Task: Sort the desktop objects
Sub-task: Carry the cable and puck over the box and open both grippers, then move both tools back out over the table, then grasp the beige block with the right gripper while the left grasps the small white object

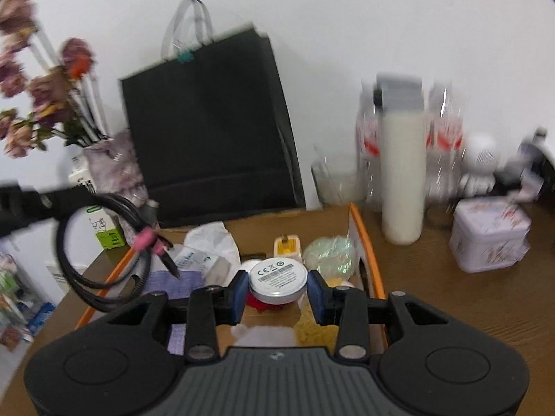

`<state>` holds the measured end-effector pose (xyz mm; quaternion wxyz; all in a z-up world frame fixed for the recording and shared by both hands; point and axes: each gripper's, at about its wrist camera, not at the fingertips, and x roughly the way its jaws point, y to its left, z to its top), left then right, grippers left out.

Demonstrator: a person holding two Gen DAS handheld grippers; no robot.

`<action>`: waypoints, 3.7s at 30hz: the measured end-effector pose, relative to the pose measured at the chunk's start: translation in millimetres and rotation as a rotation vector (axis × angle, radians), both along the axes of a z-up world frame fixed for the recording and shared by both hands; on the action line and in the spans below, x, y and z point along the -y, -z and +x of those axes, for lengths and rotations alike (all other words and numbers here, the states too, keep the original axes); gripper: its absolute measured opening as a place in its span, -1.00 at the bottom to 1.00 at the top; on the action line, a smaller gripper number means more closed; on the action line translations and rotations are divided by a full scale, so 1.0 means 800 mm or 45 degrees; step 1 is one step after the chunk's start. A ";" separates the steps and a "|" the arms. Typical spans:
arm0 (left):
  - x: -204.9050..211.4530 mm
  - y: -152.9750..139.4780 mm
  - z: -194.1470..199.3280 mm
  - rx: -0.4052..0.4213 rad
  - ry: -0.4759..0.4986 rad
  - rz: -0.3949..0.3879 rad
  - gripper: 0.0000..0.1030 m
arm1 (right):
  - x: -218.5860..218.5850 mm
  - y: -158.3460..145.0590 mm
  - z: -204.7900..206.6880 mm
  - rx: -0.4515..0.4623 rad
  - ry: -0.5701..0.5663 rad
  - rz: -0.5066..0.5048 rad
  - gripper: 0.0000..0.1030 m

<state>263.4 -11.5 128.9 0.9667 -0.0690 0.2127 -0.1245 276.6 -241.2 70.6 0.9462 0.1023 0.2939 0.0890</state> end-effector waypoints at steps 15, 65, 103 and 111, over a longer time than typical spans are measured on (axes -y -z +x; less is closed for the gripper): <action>0.025 0.075 0.036 -0.236 0.056 0.608 0.38 | -0.045 0.049 0.064 -0.237 -0.231 -0.013 -0.29; -0.034 0.150 -0.446 -0.034 -0.235 0.391 1.00 | -0.074 0.089 -0.496 0.323 -0.122 -0.368 0.93; -0.049 0.138 -0.225 -0.162 -0.195 0.323 0.97 | -0.049 0.055 -0.314 0.253 -0.152 -0.240 0.88; -0.084 0.168 -0.133 -0.244 -0.031 0.325 0.43 | -0.096 0.054 -0.168 0.111 -0.281 -0.110 0.44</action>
